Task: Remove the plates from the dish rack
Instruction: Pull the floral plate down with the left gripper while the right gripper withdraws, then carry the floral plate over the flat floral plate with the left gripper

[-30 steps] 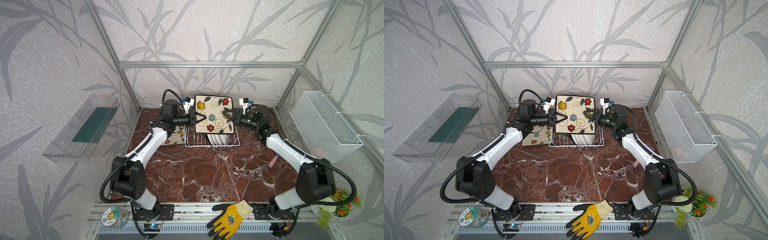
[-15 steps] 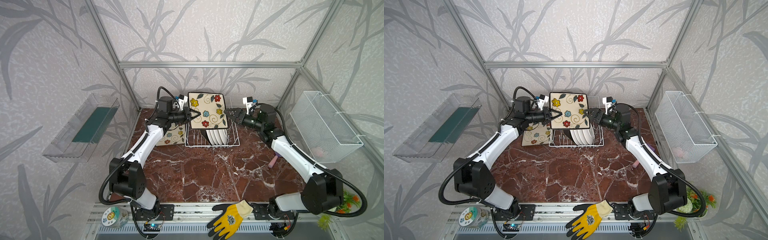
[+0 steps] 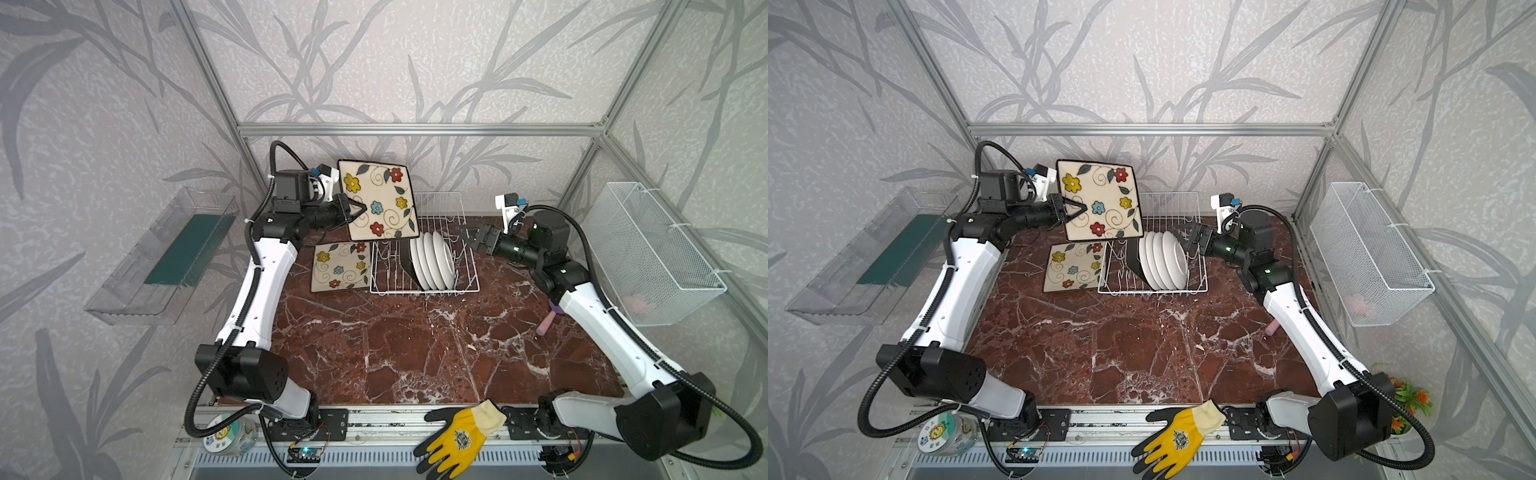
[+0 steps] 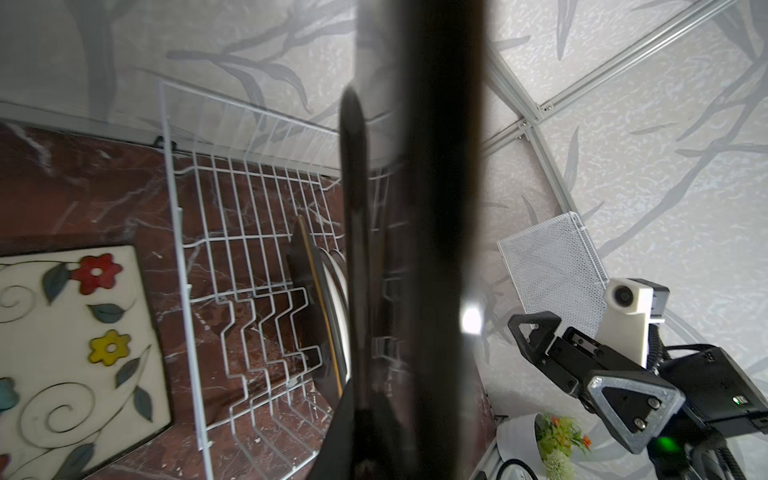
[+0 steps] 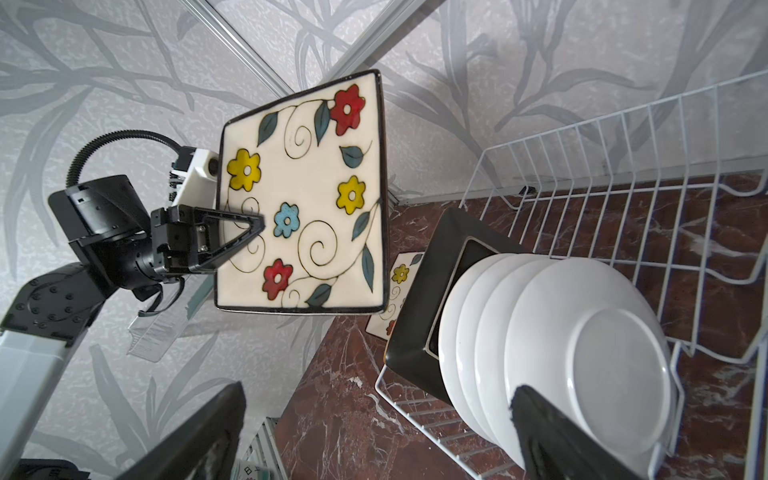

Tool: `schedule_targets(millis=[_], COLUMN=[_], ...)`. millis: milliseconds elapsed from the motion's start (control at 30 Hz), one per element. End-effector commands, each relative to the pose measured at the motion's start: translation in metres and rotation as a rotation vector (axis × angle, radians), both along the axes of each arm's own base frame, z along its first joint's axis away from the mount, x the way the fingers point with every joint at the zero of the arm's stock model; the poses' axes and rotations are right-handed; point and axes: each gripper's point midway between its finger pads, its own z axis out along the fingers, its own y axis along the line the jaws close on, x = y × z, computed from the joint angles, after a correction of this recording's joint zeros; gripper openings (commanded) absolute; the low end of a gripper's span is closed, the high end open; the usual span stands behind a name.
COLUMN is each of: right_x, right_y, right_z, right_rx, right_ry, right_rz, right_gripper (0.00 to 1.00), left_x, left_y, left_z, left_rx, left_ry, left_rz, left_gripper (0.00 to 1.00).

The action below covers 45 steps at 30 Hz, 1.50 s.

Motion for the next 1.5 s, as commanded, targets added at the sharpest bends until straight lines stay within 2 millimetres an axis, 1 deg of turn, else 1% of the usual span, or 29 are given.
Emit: schedule_targets(millis=[0, 100, 167, 267, 400, 600, 733, 767, 900, 1000, 1133, 1200, 1467], right_x=[-0.019, -0.031, -0.038, -0.048, -0.060, -0.069, -0.078, -0.080, -0.080, -0.079, -0.079, -0.078, -0.075], right_y=[-0.003, -0.002, -0.001, 0.005, 0.017, 0.033, 0.048, 0.050, 0.052, 0.050, 0.049, 0.049, 0.051], right_z=[0.003, -0.002, -0.008, -0.016, -0.022, -0.035, -0.042, -0.044, -0.048, -0.047, -0.048, -0.048, -0.042], right_rx=[-0.052, -0.066, -0.096, -0.145, -0.201, -0.279, -0.342, -0.357, -0.391, -0.398, -0.404, -0.404, -0.379], right_ry=[-0.049, -0.044, -0.043, -0.043, -0.064, -0.090, -0.127, -0.129, -0.124, -0.129, -0.127, -0.122, -0.144], right_rz=[0.018, 0.043, 0.060, 0.096, 0.153, 0.197, 0.238, 0.244, 0.249, 0.240, 0.234, 0.233, 0.220], right_gripper=[0.99, 0.99, 0.99, 0.99, 0.99, 0.99, 0.99, 0.99, 0.99, 0.99, 0.99, 0.99, 0.99], left_x=[-0.013, -0.012, -0.013, -0.013, -0.013, -0.010, -0.005, -0.004, 0.002, 0.007, 0.016, 0.020, 0.038], left_y=[0.028, 0.053, 0.069, 0.085, 0.097, 0.114, 0.130, 0.132, 0.139, 0.140, 0.139, 0.137, 0.132], left_z=[0.059, 0.051, 0.041, 0.025, 0.008, -0.021, -0.051, -0.056, -0.070, -0.078, -0.094, -0.098, -0.124], left_rx=[0.069, 0.153, 0.238, 0.322, 0.374, 0.446, 0.526, 0.530, 0.515, 0.494, 0.458, 0.440, 0.394], left_ry=[-0.188, -0.155, -0.127, -0.090, -0.066, -0.012, 0.051, 0.058, 0.074, 0.082, 0.113, 0.127, 0.172], left_rz=[0.048, 0.109, 0.149, 0.198, 0.226, 0.271, 0.286, 0.292, 0.311, 0.303, 0.272, 0.260, 0.207], left_gripper=[0.00, 0.00, 0.00, 0.00, 0.00, 0.00, 0.00, 0.00, 0.00, 0.00, 0.00, 0.00, 0.00])
